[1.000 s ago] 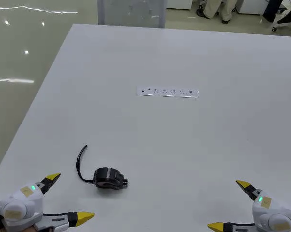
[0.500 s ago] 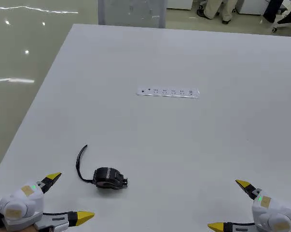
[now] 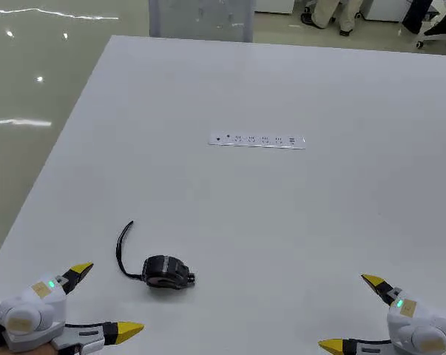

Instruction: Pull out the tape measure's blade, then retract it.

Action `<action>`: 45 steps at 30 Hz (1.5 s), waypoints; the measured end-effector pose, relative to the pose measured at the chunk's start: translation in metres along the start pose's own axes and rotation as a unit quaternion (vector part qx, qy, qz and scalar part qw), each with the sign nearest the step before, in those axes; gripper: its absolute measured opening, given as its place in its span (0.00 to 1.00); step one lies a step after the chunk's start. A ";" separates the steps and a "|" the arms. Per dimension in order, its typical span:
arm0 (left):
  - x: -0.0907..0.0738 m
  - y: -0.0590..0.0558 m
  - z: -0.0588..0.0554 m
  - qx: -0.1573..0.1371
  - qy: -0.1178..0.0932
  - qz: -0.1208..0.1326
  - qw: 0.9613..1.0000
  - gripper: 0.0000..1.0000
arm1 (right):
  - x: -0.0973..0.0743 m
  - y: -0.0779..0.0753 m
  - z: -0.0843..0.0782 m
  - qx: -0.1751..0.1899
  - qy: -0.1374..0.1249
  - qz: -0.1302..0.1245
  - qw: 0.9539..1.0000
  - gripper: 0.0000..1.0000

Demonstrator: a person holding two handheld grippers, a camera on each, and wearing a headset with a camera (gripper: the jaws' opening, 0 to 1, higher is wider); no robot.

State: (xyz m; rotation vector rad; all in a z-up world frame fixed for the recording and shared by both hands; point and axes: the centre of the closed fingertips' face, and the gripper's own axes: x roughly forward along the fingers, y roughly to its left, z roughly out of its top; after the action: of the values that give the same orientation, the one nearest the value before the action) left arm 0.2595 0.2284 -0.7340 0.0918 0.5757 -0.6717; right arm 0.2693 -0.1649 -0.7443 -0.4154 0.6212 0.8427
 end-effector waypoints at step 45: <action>0.047 -0.022 0.049 0.249 0.163 -0.158 0.941 0.92 | 0.012 -0.007 0.066 -0.032 -0.039 0.022 0.998 1.00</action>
State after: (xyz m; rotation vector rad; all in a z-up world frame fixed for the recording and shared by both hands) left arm 0.2992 0.1720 -0.7158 0.6042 0.7360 -1.1200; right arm 0.3039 -0.1246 -0.7021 -0.4262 0.5335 0.9190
